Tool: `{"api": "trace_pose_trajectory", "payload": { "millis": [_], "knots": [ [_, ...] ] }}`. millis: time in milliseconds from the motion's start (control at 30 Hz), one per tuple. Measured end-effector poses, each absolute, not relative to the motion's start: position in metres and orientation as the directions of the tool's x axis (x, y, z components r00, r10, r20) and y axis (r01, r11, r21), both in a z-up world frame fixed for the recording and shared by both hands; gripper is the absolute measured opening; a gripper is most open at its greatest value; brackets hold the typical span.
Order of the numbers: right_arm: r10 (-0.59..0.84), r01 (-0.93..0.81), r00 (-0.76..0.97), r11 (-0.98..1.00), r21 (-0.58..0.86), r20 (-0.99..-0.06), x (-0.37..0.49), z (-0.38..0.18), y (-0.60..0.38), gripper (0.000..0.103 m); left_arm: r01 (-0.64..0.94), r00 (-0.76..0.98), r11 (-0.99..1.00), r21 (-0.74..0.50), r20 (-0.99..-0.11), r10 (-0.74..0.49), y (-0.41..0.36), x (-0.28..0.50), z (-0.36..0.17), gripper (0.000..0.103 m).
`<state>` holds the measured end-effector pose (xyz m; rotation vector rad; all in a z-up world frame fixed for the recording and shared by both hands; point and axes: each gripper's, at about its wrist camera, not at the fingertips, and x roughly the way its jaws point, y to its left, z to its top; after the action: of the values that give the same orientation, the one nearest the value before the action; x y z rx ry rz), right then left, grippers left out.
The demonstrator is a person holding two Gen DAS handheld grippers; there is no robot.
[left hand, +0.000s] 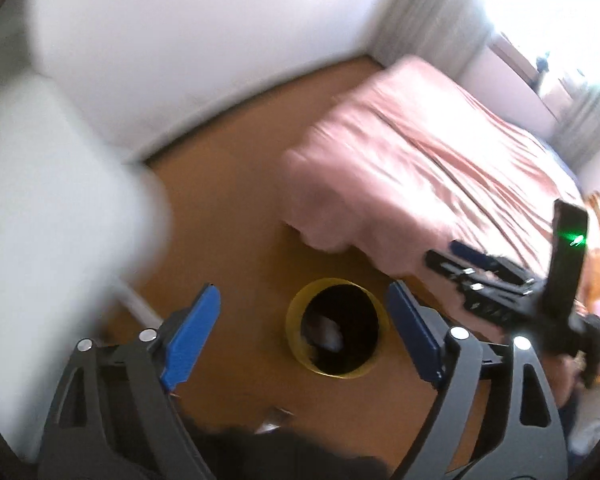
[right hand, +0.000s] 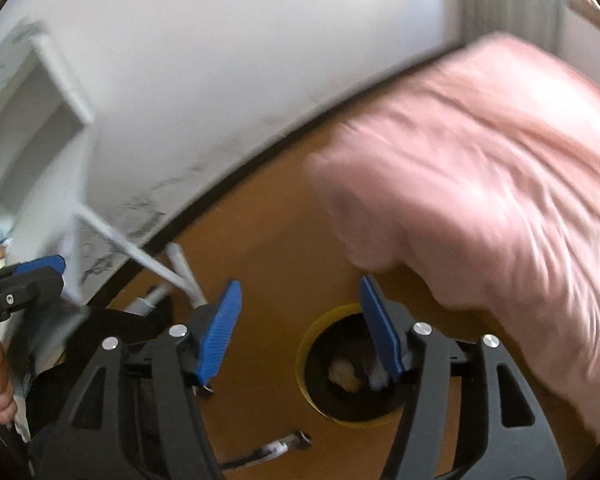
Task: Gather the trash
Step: 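Open both tools to drop the box and wrapper into the bin, then grasp the clear plastic bag with the left tool while the right tool grasps the yellow stick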
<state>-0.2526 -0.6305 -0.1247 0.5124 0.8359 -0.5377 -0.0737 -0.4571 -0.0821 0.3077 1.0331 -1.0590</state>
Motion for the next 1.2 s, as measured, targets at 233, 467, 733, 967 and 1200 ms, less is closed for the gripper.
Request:
{"api": "trace_pose_trajectory", "payload": {
  "millis": [233, 467, 733, 967, 1200],
  "knots": [
    [-0.039, 0.247, 0.669, 0.953, 0.173, -0.742, -0.094, -0.065, -0.476, 0.060, 0.695, 0.492, 0.718, 0.018, -0.740, -0.458, -0.263, 0.010, -0.016, 0.089],
    [0.181, -0.055, 0.636, 0.980, 0.190, -0.750, 0.023, -0.058, -0.321, 0.060, 0.367, 0.655, 0.930, 0.034, -0.719, -0.233, -0.040, 0.093, 0.003, 0.089],
    [0.184, -0.158, 0.556, 0.981, 0.115, -0.810, 0.090, -0.093, -0.220, 0.055, 0.210, 0.650, 0.972, -0.101, -0.728, -0.216, 0.085, 0.131, -0.016, 0.089],
    [0.139, -0.174, 0.540, 0.983, 0.052, -0.830, 0.110, -0.106, -0.202, 0.021, 0.236, 0.614, 0.964, -0.127, -0.749, -0.249, 0.082, 0.157, -0.036, 0.089],
    [0.151, -0.187, 0.581, 0.981, 0.049, -0.800, 0.104, -0.092, -0.204, 0.014, 0.286, 0.594, 0.953, -0.100, -0.762, -0.258, 0.047, 0.182, -0.037, 0.089]
  ]
}}
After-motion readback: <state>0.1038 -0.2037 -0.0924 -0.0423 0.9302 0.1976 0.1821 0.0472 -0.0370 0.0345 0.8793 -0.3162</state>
